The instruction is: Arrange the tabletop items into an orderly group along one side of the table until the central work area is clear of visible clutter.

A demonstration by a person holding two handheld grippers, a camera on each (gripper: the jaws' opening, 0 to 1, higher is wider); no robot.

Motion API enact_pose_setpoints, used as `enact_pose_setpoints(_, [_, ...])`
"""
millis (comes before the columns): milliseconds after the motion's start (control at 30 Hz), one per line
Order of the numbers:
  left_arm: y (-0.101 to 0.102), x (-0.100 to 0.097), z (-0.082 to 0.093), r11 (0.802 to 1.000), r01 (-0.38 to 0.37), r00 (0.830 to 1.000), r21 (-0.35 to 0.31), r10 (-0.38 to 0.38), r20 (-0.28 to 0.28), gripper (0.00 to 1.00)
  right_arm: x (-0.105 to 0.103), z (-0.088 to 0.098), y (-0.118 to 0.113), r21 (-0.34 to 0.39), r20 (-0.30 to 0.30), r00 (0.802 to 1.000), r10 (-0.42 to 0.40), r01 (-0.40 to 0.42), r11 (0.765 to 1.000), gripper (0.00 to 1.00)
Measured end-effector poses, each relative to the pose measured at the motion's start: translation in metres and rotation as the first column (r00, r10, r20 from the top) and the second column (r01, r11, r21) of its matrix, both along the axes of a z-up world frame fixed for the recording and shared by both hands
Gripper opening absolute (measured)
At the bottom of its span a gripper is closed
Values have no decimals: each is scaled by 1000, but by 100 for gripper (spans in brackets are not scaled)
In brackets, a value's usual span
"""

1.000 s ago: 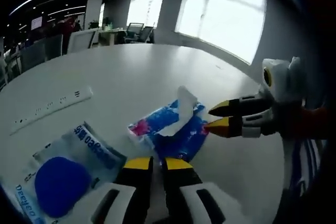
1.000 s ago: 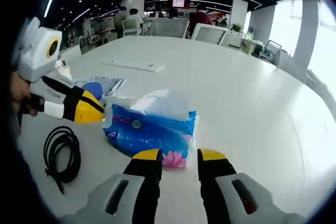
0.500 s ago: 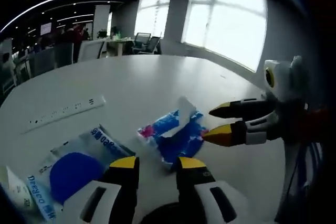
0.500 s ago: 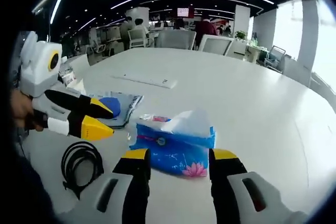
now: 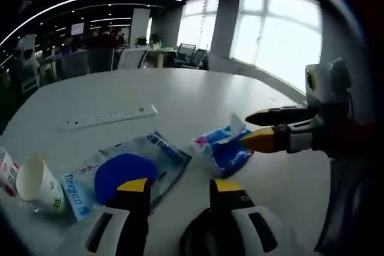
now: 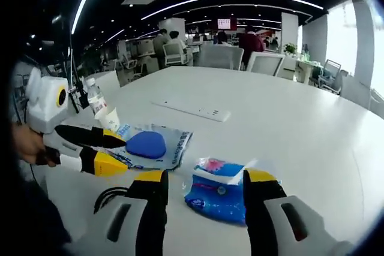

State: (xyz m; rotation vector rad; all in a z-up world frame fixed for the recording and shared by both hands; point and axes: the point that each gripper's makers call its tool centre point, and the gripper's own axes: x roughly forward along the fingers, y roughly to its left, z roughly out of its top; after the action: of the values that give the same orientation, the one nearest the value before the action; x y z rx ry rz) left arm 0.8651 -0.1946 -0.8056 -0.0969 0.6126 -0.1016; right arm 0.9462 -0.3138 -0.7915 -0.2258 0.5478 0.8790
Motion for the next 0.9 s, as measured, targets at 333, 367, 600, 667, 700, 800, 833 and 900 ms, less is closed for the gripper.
enact_pose_setpoints(333, [41,-24,-4,993,-114,993,-1,114,-13,36,-3,0,32,-8,-11,998,60,-60,998,46])
enact_pose_setpoints(367, [44,-25,-5,993,-120,993,3,120,-16,37,-3,-1,34,-8,-11,998,66,-66,998,46])
enact_pose_setpoints(600, [71,-40,-15,979,-203,978,5,203,-44,36,-4,-7,56,-30,-28,993,111,-112,993,46])
enact_pose_setpoints(667, [76,-42,-17,977,-215,975,2,215,-47,35,-2,-10,60,-33,-38,992,117,-118,992,46])
enact_pose_setpoints(700, [79,-44,-20,975,-222,974,-3,222,-54,35,-2,-11,61,-40,-39,993,114,-115,992,46])
enact_pose_setpoints(800, [84,-48,-20,969,-248,967,-2,248,-64,34,-2,-14,67,-53,-48,991,121,-123,991,43])
enact_pose_setpoints(833, [88,-49,-23,967,-254,965,-6,253,-72,34,-3,-15,69,-58,-51,991,120,-123,991,42])
enact_pose_setpoints(900, [93,-50,-25,964,-265,961,1,265,-77,33,-2,-20,73,-77,-59,990,126,-131,988,41])
